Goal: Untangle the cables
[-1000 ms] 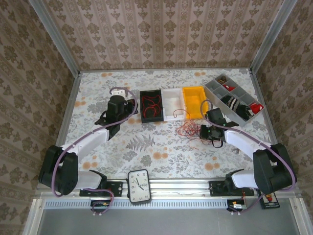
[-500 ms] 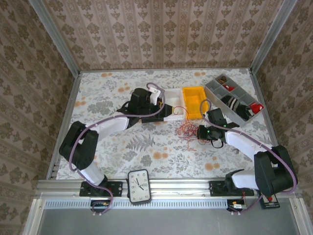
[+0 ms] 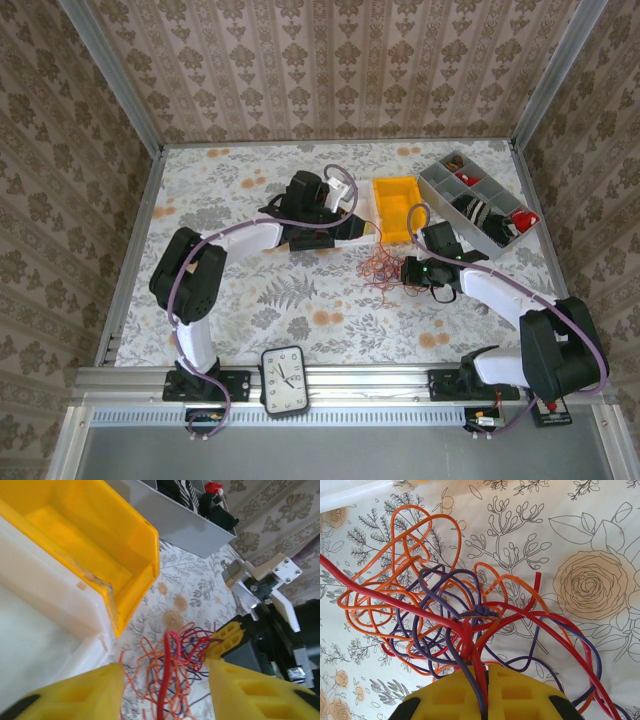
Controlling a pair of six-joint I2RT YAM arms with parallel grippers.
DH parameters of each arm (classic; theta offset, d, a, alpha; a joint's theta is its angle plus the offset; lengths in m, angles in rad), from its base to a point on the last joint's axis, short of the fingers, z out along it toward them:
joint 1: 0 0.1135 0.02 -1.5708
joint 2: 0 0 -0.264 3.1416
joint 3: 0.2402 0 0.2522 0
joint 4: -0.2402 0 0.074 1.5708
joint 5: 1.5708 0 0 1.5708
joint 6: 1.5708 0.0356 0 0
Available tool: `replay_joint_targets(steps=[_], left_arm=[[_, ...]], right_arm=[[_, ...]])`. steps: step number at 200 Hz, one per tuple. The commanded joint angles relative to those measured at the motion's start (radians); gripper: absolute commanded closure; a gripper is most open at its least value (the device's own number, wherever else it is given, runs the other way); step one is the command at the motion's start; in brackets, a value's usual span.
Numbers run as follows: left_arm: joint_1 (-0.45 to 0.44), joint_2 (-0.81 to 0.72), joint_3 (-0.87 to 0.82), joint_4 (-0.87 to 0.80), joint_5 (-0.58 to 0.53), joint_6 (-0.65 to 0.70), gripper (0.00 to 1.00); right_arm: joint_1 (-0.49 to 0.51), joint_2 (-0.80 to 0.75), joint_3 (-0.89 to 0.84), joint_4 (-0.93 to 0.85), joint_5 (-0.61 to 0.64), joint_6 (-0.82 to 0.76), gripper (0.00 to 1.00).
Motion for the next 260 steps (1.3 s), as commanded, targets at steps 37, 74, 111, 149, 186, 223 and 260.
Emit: replay_joint_targets(steps=[37, 74, 111, 149, 186, 223, 260], left_arm=[[-0.012, 0.007, 0.041, -0.114, -0.041, 0.061, 1.00], [-0.011, -0.045, -0.002, -0.075, -0.037, 0.027, 1.00], [-0.007, -0.065, -0.026, -0.076, -0.042, 0.015, 1.00], [-0.008, -0.076, -0.039, -0.060, -0.039, 0.014, 1.00], [-0.008, -0.080, -0.042, -0.058, -0.035, 0.014, 1.00], [-0.008, -0.095, -0.059, -0.054, -0.050, 0.011, 1.00], [0.020, -0.173, -0.137, -0.002, -0.259, -0.056, 1.00]], right_arm=[[0.004, -0.033, -0.005, -0.001, 0.025, -0.003, 0.89], [0.004, -0.080, -0.008, -0.002, 0.045, 0.009, 0.53], [0.006, -0.146, -0.003, 0.012, 0.039, 0.019, 0.49], [0.007, -0.109, 0.025, -0.018, 0.072, 0.016, 0.54], [0.006, -0.048, 0.046, 0.007, 0.074, 0.016, 0.63], [0.006, -0.003, 0.056, 0.033, 0.067, 0.030, 0.82], [0.006, -0.015, 0.036, -0.006, 0.142, 0.053, 0.91]])
